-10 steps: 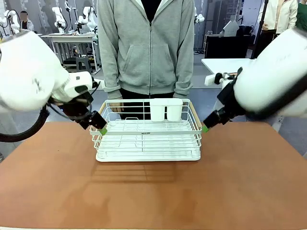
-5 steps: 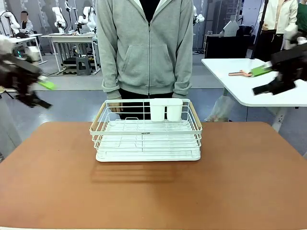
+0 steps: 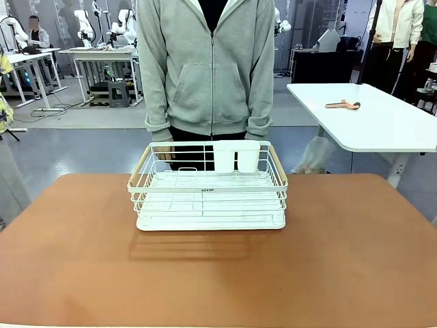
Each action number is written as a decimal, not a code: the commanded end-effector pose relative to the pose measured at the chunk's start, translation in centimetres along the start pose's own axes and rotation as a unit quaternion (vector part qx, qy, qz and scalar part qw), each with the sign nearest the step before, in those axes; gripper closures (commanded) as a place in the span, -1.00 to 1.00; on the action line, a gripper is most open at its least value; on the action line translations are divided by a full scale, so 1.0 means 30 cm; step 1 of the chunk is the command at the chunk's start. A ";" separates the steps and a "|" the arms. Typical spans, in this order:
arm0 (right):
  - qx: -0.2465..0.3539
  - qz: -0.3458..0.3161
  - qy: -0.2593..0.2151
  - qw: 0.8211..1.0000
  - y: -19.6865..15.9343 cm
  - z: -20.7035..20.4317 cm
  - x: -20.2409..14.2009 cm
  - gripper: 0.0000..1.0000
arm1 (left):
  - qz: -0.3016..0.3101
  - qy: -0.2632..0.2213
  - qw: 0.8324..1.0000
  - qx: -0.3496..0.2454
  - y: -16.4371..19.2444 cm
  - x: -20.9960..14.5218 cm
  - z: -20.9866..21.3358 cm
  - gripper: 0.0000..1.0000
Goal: Clean the table.
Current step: Pick up the Lint Roller when the human hands it over.
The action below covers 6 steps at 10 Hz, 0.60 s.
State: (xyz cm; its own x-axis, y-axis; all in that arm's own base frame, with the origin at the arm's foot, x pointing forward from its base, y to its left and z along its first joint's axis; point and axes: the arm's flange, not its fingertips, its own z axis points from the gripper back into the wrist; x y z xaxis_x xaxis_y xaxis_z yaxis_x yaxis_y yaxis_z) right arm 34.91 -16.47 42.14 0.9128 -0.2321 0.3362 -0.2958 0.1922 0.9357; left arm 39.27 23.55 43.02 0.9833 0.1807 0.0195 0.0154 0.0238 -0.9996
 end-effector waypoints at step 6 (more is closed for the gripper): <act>-0.010 -0.028 -0.046 0.999 -0.082 0.104 0.019 -1.00 | 0.051 -0.031 0.998 0.018 0.089 0.120 0.079 -1.00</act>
State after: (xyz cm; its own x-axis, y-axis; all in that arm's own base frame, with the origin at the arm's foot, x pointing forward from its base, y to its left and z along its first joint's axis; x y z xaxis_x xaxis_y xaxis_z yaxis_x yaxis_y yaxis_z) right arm 35.59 -19.78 40.11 0.8988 -0.3284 0.2905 -0.2372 0.1930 0.9521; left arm 43.35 25.89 41.57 0.9668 0.2466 -0.0671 -0.0834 0.0563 -0.9949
